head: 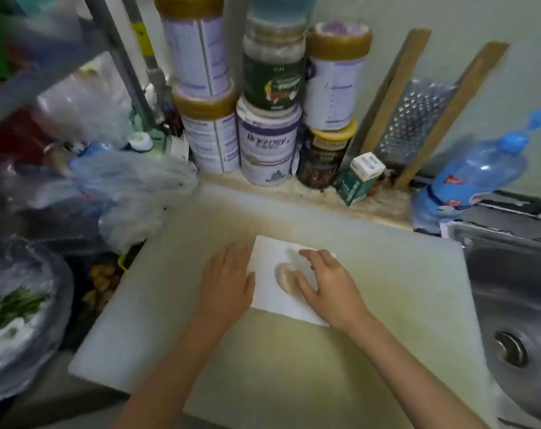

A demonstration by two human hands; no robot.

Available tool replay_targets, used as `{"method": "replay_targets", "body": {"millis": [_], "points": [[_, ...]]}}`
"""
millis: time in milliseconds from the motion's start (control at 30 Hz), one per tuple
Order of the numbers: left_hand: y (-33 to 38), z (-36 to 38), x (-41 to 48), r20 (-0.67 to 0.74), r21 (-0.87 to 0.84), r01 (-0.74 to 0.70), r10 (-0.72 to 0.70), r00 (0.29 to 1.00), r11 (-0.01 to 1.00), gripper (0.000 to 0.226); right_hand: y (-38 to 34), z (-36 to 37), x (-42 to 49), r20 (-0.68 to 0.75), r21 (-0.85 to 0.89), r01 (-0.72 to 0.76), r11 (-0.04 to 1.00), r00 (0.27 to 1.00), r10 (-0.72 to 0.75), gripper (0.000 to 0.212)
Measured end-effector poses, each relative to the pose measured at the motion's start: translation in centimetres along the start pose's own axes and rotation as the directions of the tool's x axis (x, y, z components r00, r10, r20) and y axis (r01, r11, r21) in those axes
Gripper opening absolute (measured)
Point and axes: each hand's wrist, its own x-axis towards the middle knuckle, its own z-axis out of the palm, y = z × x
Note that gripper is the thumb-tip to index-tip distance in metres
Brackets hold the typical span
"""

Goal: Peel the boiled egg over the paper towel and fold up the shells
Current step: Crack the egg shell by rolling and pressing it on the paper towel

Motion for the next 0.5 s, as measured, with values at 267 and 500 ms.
{"method": "replay_targets", "body": {"millis": [267,500], "points": [[0.2,4.5,-1.2,-0.008,-0.048,-0.005,0.004,1.0,0.999,0.06,1.8,3.2,1.8,0.063,-0.066,0.088,0.994,0.995,-0.083,0.038],[-0.1,5.6,-1.3,-0.06,-0.016,-0.008,0.007,0.998,1.0,0.058,2.3,4.0,2.3,0.137,-0.1,0.213,0.972,0.97,-0.199,0.047]]}}
